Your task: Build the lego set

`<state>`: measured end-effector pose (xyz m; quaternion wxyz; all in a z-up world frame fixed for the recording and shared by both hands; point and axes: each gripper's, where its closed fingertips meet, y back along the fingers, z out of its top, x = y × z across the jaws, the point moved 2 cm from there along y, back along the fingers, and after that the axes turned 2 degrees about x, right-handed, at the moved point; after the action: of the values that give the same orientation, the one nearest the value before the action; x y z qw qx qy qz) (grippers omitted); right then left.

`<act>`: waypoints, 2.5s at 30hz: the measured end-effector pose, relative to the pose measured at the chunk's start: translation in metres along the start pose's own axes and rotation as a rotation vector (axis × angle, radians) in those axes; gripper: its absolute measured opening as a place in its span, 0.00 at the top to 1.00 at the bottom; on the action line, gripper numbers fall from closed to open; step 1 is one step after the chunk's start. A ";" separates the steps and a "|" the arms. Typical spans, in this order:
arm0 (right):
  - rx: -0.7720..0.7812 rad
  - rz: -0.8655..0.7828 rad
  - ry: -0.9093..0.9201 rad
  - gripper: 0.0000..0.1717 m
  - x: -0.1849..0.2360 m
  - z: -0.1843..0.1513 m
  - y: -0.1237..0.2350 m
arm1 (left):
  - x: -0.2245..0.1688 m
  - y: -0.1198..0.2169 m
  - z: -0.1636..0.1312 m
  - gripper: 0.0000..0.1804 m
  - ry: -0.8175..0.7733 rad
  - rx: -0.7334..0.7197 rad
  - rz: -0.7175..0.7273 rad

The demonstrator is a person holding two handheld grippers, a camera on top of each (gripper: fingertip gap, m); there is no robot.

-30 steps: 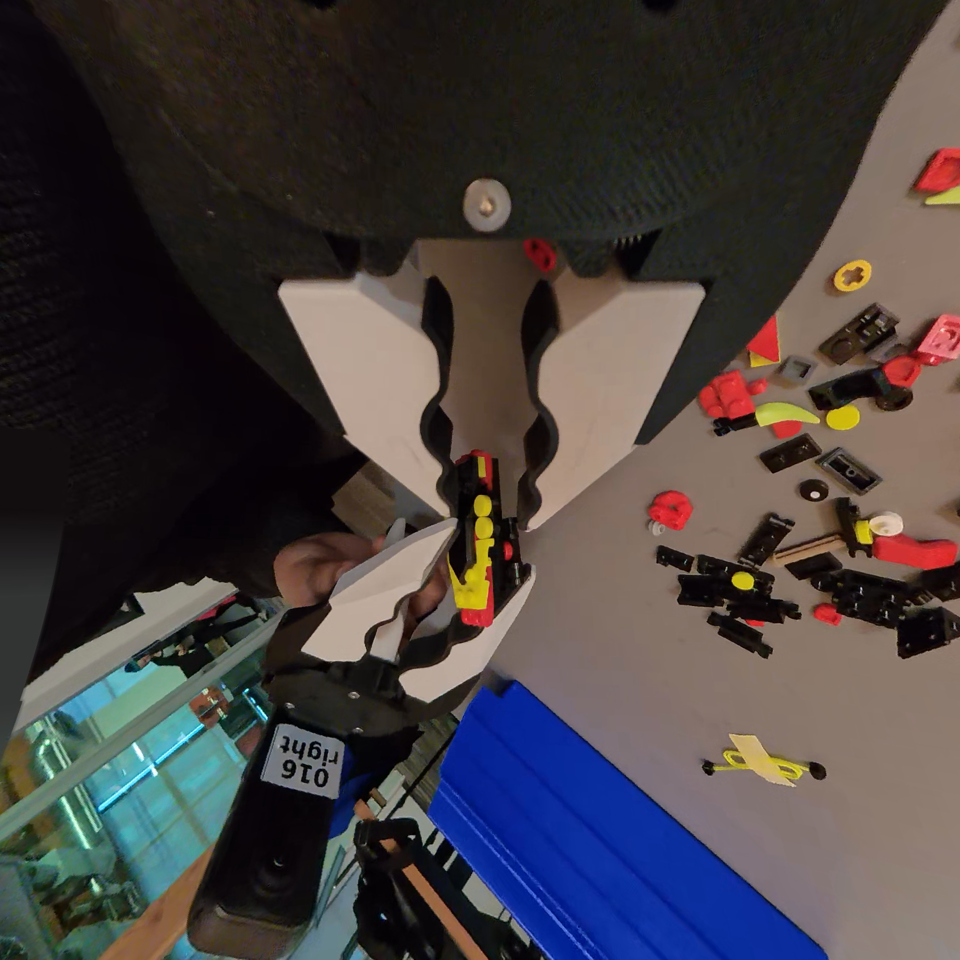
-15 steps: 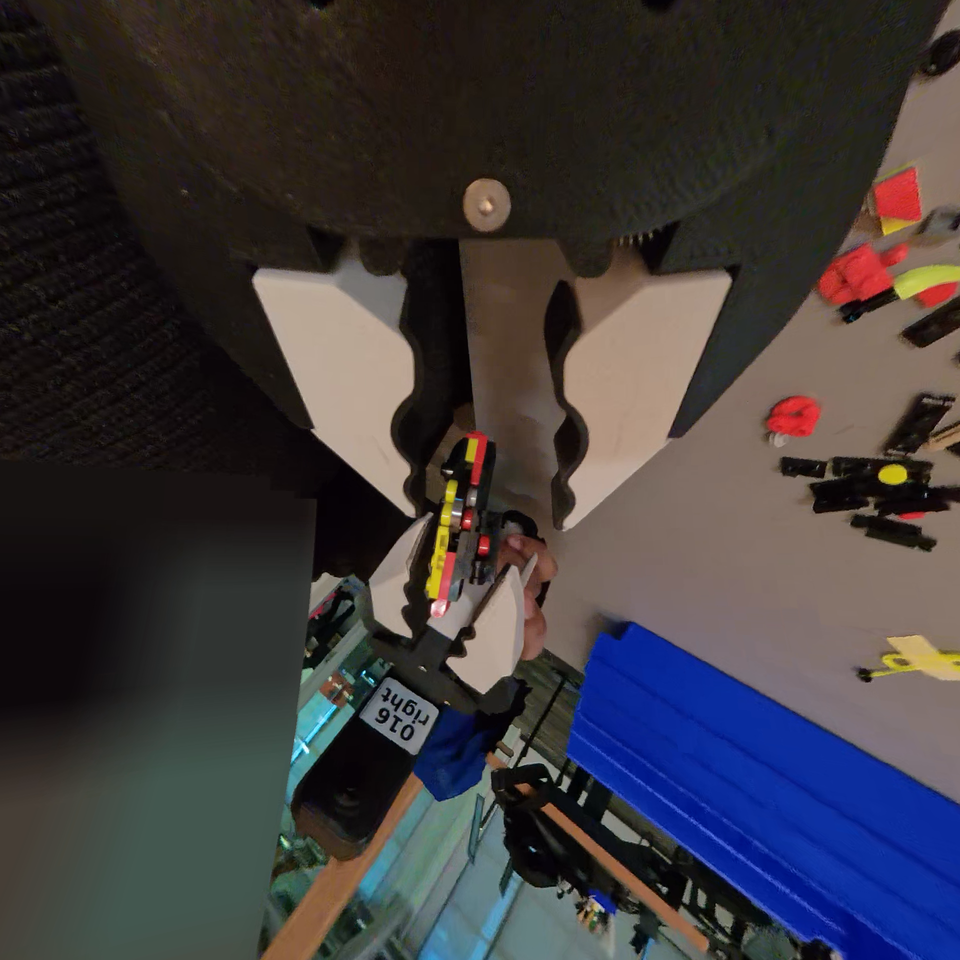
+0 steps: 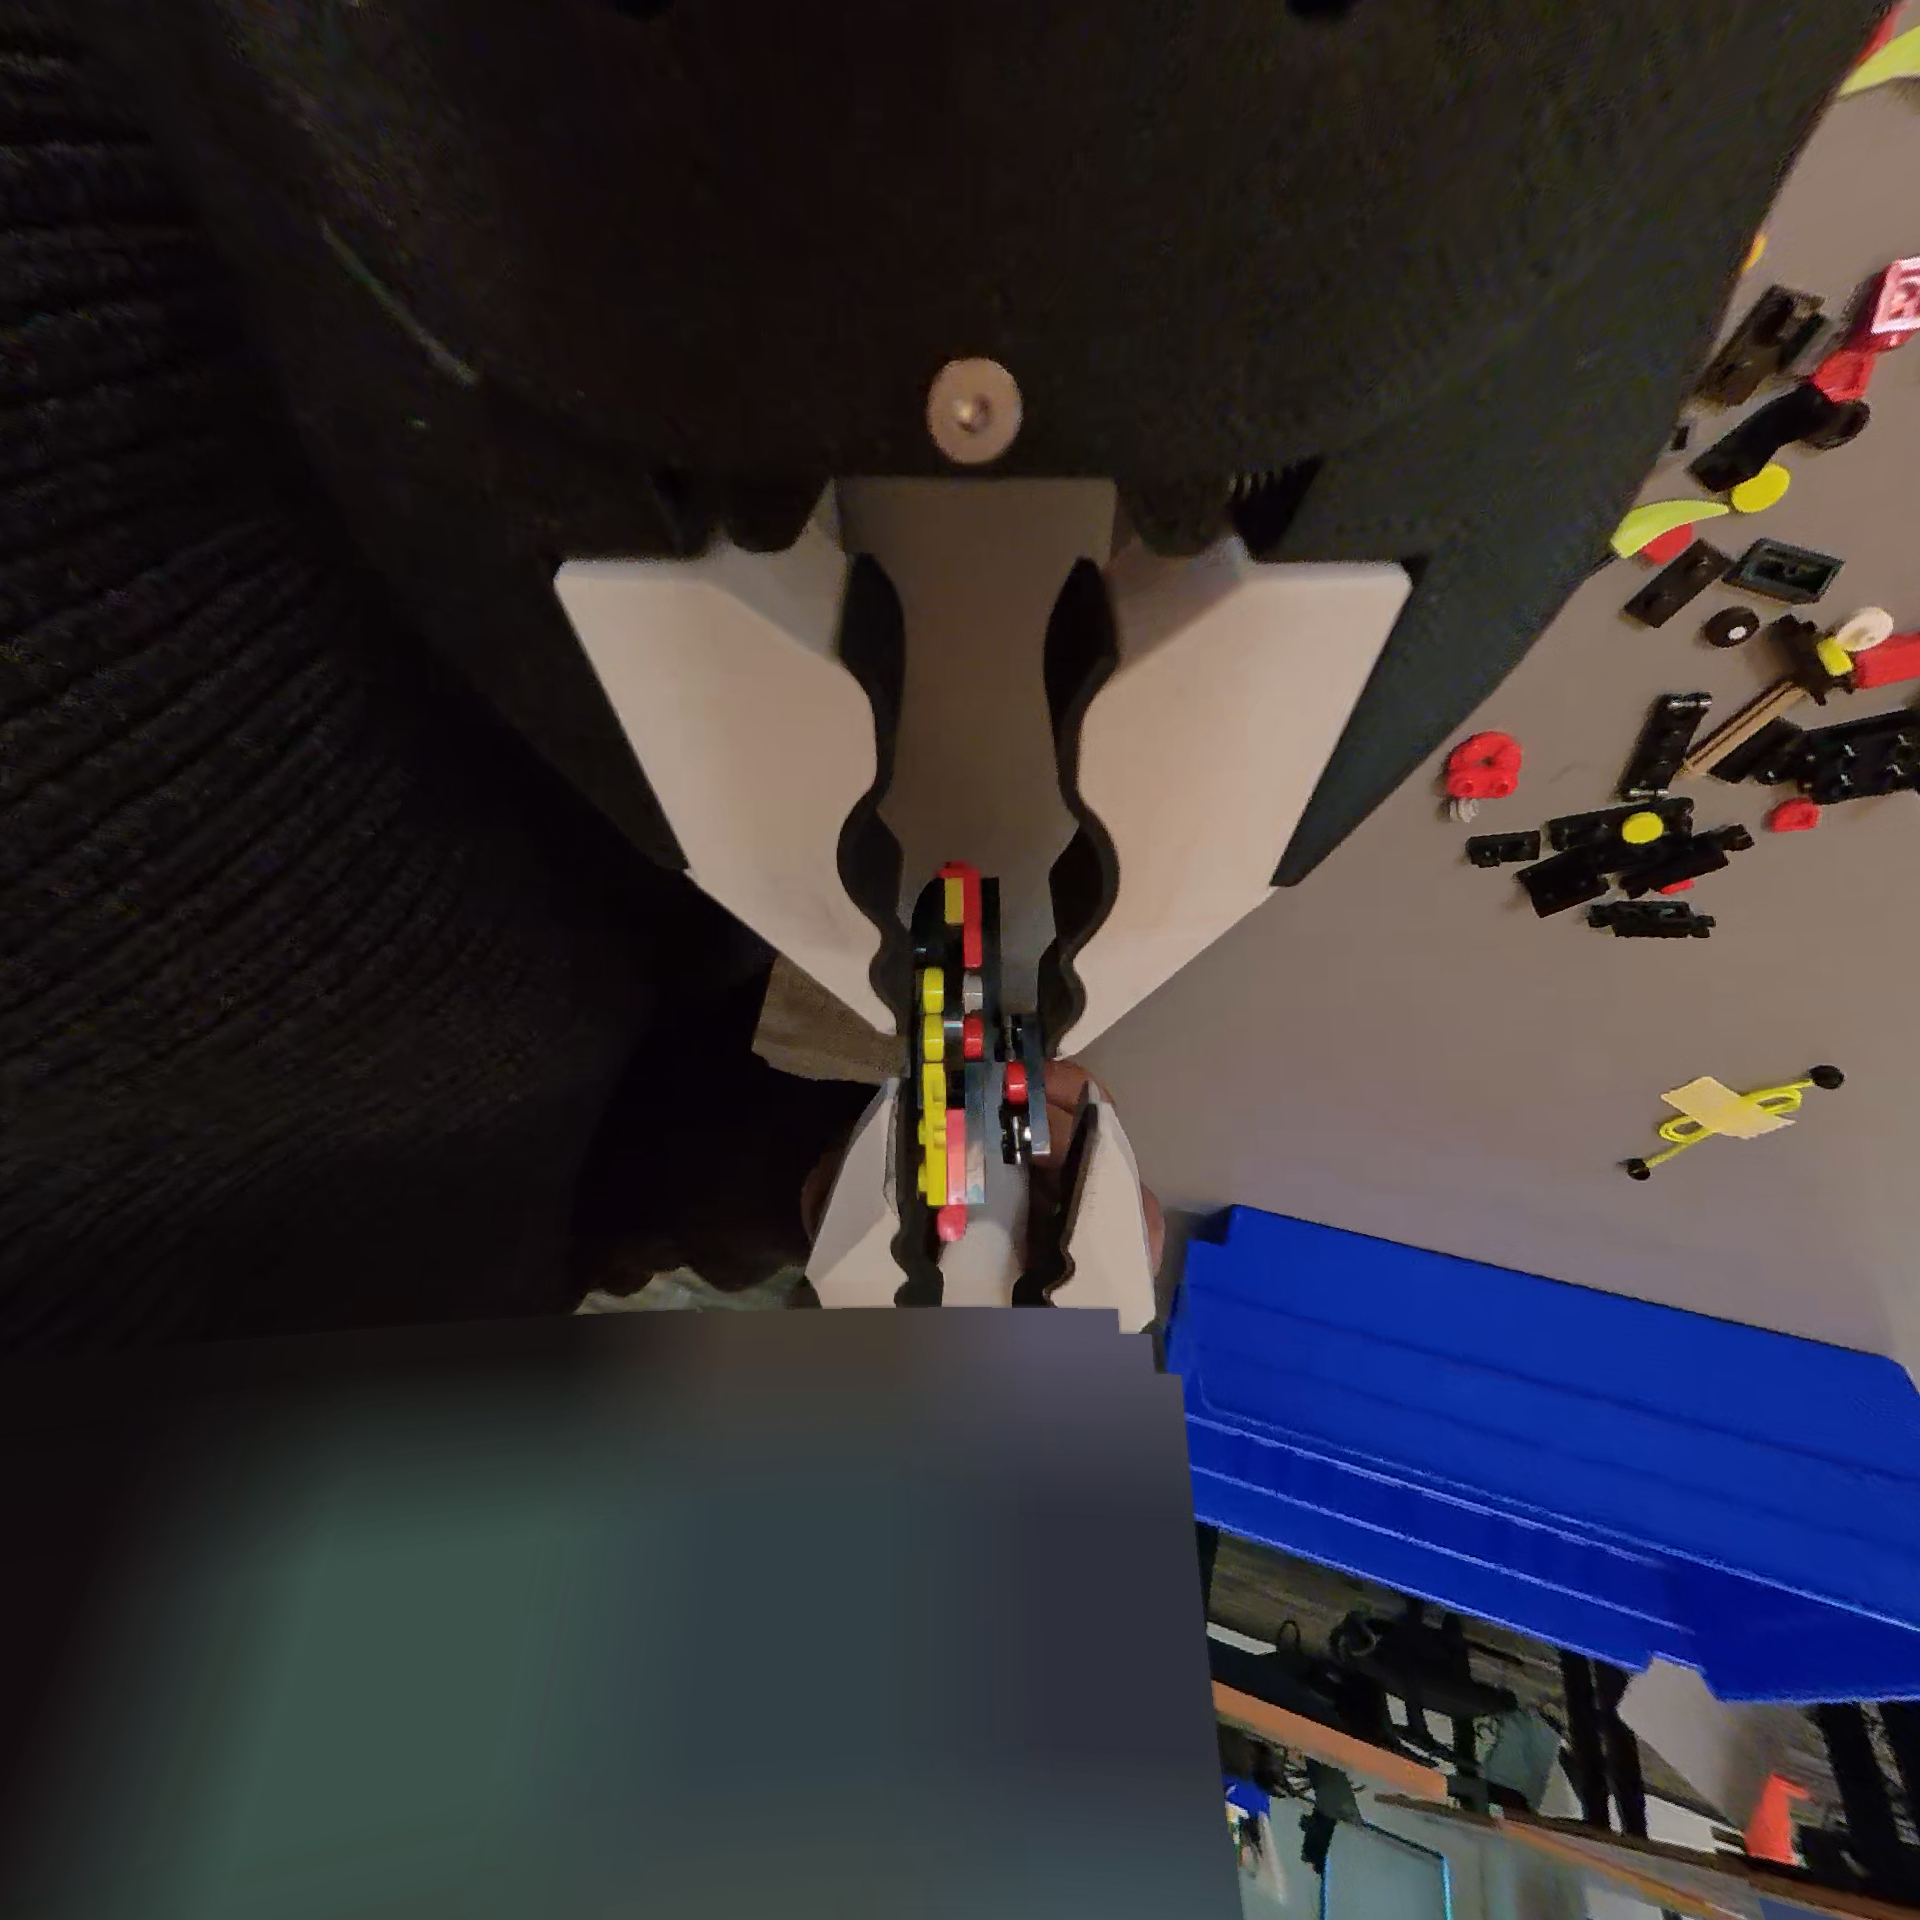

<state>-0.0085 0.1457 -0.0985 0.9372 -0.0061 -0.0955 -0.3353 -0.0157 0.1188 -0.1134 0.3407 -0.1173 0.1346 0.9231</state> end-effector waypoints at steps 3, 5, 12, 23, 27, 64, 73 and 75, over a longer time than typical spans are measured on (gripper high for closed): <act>0.013 0.033 -0.011 0.86 0.004 -0.002 -0.001 | -0.001 -0.002 -0.002 0.89 -0.040 0.017 0.014; 0.011 0.039 -0.017 0.86 0.005 -0.002 -0.001 | -0.002 -0.002 -0.001 0.89 -0.051 0.013 0.015; 0.008 0.038 -0.011 0.86 0.006 0.000 0.000 | -0.003 -0.003 0.000 0.89 -0.057 0.003 0.014; 0.063 -0.024 0.070 0.87 0.006 -0.003 -0.002 | 0.000 -0.004 -0.003 0.88 -0.042 0.017 0.019; 0.085 -0.044 0.097 0.87 0.006 -0.005 -0.002 | 0.001 -0.004 -0.005 0.88 -0.041 0.025 0.024; 0.000 0.025 -0.033 0.88 0.003 0.001 0.004 | 0.001 0.000 0.002 0.89 -0.015 -0.024 0.018; 0.009 -0.019 0.041 0.88 0.003 0.001 0.005 | 0.002 -0.001 0.002 0.88 -0.001 -0.029 0.018; 0.010 -0.039 0.067 0.88 0.002 0.001 0.004 | 0.005 -0.001 0.002 0.88 0.024 -0.031 0.016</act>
<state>-0.0047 0.1482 -0.0966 0.9332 0.0117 -0.0658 -0.3531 -0.0188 0.1226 -0.1134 0.3296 -0.1326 0.1252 0.9264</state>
